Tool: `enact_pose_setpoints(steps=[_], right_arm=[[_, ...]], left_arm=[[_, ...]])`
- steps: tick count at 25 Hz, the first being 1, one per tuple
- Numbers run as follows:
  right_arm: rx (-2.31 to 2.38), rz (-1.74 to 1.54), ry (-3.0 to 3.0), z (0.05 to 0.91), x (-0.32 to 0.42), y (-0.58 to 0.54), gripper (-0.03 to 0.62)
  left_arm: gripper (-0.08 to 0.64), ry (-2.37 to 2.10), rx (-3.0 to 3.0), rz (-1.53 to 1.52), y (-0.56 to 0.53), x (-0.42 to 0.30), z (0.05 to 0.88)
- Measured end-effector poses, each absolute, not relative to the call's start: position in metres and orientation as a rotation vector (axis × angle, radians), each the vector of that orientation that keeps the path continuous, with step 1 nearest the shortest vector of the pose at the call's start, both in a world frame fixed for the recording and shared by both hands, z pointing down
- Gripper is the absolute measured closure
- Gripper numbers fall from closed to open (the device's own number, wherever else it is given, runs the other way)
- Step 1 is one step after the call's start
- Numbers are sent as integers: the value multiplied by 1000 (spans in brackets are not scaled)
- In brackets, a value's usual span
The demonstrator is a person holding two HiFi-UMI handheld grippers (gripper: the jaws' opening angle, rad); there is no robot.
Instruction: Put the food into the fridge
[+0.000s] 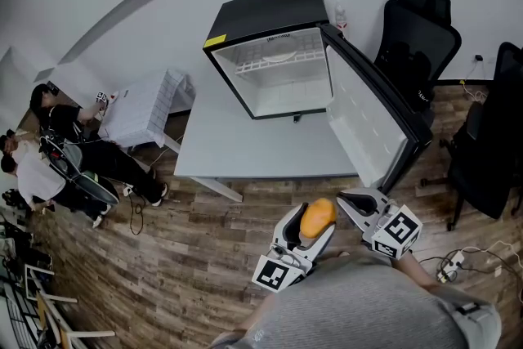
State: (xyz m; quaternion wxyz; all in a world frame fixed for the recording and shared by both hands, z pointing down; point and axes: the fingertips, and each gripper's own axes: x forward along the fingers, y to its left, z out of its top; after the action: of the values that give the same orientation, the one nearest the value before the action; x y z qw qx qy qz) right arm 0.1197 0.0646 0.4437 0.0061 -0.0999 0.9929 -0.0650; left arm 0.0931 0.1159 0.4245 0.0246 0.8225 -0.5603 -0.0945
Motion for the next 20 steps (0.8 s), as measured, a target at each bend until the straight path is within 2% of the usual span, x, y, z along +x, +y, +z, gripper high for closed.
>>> enact_pose_setpoints(steps=[20], right_arm=[[-364, -238, 3097, 449, 138, 54, 579]], left_arm=[[238, -1730, 2561, -265, 109, 108, 423]])
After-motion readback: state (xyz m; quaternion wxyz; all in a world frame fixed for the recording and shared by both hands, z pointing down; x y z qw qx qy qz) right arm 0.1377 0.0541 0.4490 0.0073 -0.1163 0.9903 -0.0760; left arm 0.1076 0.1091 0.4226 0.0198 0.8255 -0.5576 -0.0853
